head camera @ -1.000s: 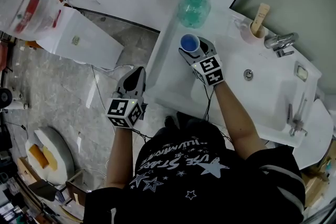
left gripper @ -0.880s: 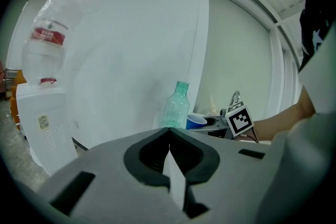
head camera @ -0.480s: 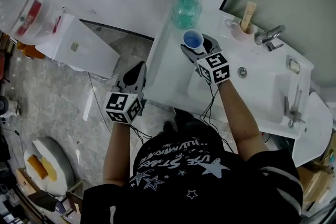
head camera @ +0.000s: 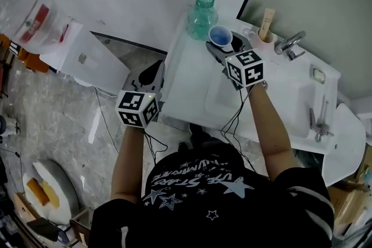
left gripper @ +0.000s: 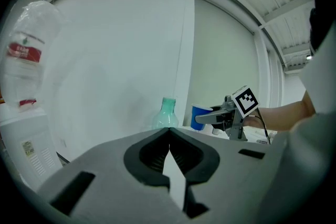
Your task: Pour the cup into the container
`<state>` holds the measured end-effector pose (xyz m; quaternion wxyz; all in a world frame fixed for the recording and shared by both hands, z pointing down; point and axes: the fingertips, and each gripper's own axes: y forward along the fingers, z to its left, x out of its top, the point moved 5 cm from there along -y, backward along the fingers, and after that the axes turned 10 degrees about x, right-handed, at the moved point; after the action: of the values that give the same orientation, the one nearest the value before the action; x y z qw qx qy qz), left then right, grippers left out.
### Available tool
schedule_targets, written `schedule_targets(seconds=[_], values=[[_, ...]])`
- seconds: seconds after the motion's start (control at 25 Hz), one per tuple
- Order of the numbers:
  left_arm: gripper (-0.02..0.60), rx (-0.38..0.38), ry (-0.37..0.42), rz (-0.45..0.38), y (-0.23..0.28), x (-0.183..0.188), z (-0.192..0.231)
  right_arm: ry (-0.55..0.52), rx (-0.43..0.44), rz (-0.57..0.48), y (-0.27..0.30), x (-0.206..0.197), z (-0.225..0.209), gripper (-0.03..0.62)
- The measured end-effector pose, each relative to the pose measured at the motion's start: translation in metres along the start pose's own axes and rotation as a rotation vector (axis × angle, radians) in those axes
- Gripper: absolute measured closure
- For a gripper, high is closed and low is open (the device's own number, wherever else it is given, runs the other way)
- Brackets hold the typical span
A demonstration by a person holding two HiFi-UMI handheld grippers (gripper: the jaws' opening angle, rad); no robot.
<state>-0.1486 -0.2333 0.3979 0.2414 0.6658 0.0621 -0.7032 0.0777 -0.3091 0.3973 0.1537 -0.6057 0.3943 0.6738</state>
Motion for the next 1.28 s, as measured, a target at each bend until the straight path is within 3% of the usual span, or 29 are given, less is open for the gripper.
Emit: schedule_targets(seconds=[0.72, 1.28], values=[[0.57, -0.001, 0.042, -0.04, 0.056, 0.048, -0.004, -0.077, -0.068, 0.052, -0.001, 0.077, -0.073, 0.298], [0.57, 0.046, 0.025, -0.032, 0.091, 0.062, 0.018, -0.29, -0.144, 0.196, 0.04, 0.095, -0.111, 0.299]])
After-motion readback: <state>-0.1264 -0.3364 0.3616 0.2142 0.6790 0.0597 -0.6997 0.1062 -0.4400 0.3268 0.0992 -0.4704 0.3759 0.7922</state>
